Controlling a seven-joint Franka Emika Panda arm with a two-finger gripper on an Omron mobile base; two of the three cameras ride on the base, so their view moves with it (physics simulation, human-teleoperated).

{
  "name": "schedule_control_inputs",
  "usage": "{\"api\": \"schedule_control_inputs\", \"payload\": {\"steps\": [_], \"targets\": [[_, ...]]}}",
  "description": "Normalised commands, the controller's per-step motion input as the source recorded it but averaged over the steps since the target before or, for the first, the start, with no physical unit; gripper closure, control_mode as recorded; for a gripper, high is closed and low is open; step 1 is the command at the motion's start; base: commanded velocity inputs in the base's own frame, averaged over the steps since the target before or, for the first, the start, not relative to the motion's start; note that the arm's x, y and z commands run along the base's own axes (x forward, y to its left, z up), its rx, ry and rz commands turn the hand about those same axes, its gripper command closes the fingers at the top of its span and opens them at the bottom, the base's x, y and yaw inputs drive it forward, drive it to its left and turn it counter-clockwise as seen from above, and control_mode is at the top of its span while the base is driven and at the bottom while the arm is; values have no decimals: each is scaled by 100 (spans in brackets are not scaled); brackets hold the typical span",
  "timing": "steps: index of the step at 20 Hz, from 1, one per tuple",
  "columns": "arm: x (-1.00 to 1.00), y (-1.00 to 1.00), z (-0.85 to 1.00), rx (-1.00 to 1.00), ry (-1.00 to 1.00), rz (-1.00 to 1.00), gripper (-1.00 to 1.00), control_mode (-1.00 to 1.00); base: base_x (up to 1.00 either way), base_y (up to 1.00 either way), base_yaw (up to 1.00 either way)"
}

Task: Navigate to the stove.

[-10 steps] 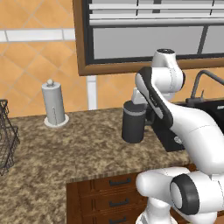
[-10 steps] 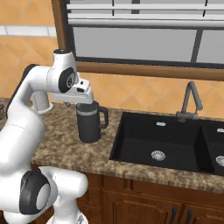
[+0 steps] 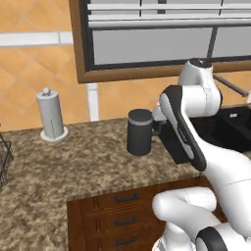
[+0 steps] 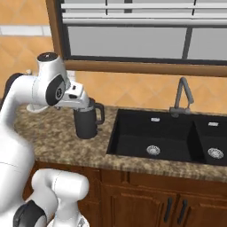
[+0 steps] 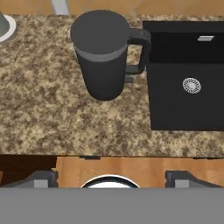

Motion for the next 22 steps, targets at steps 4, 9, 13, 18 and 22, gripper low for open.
{"api": "schedule_control_inputs", "payload": {"steps": [4,9,13,18,22], "targets": [[0,0,0,0,0,0,-100,100,-10,-71,-55],[0,0,0,0,0,0,-100,100,0,-99,-62],[0,0,0,0,0,0,-100,100,0,-82,-72],[0,0,0,0,0,0,-100,100,0,-74,-73],[0,0,0,0,0,0,-100,100,0,-60,-72]]}}
